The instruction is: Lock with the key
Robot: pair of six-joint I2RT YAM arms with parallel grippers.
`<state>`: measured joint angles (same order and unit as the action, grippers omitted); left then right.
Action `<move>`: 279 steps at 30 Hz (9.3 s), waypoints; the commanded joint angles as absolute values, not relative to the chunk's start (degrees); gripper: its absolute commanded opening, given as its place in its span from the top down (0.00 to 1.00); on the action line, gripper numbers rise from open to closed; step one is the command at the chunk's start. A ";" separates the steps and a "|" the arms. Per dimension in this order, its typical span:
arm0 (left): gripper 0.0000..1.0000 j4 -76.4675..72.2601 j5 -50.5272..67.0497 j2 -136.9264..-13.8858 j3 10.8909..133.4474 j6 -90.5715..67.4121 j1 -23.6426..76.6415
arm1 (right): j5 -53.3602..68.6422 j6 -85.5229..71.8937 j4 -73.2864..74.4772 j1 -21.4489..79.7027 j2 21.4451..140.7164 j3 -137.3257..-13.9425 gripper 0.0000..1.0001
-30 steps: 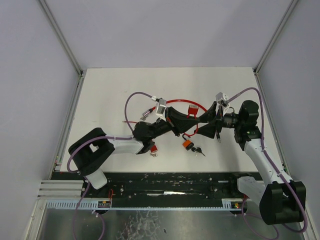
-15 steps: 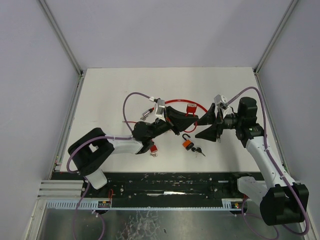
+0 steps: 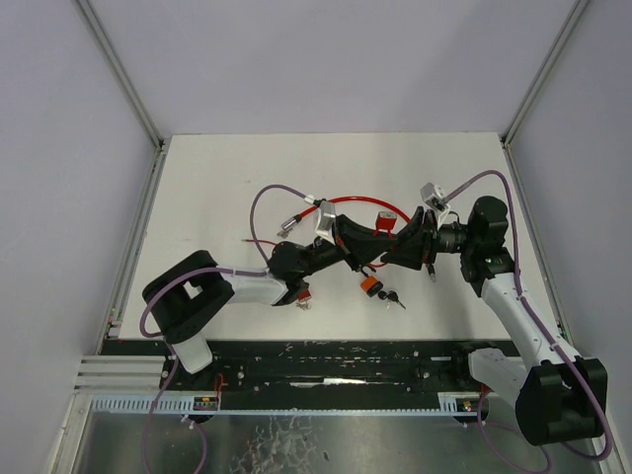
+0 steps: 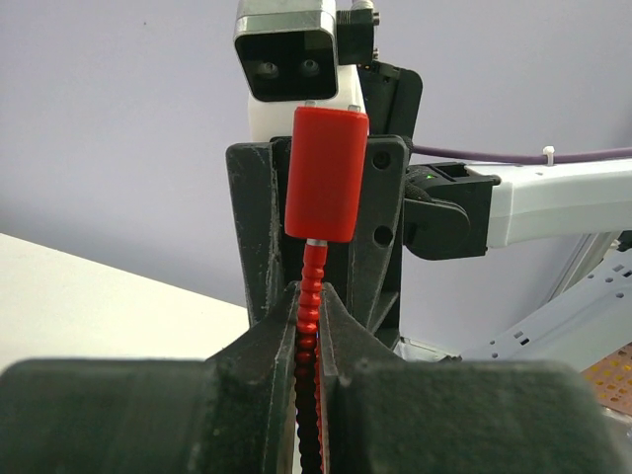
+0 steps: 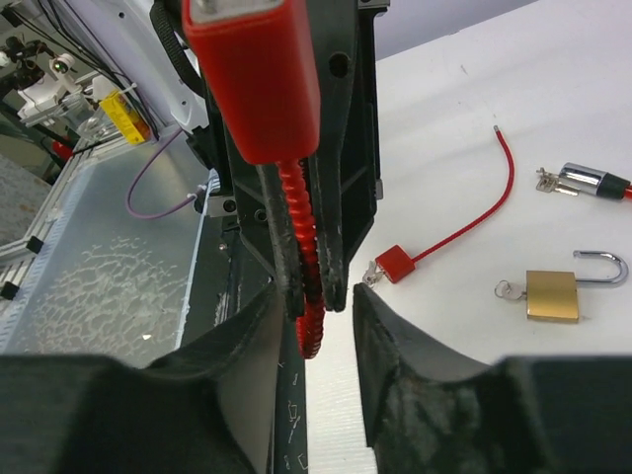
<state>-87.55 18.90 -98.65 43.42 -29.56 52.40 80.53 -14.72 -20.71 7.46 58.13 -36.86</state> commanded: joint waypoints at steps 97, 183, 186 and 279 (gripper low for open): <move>0.18 -73.93 11.39 -76.06 30.99 -4.27 45.46 | 37.78 0.21 7.84 -21.84 93.59 -51.92 0.91; 0.22 -2.91 -9.54 -100.28 59.98 -13.17 39.48 | 62.55 11.03 17.85 -14.31 53.63 -50.08 0.44; 0.20 0.57 -14.36 -103.13 63.60 -11.75 42.91 | 61.54 12.20 18.54 -14.33 53.01 -49.77 0.43; 1.00 13.22 40.62 -104.17 86.50 7.05 41.40 | 69.21 51.53 26.48 -10.04 56.78 -48.41 0.12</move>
<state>11.00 26.70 -104.20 79.44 -0.05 42.33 64.12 31.64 20.51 -12.25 56.86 -45.82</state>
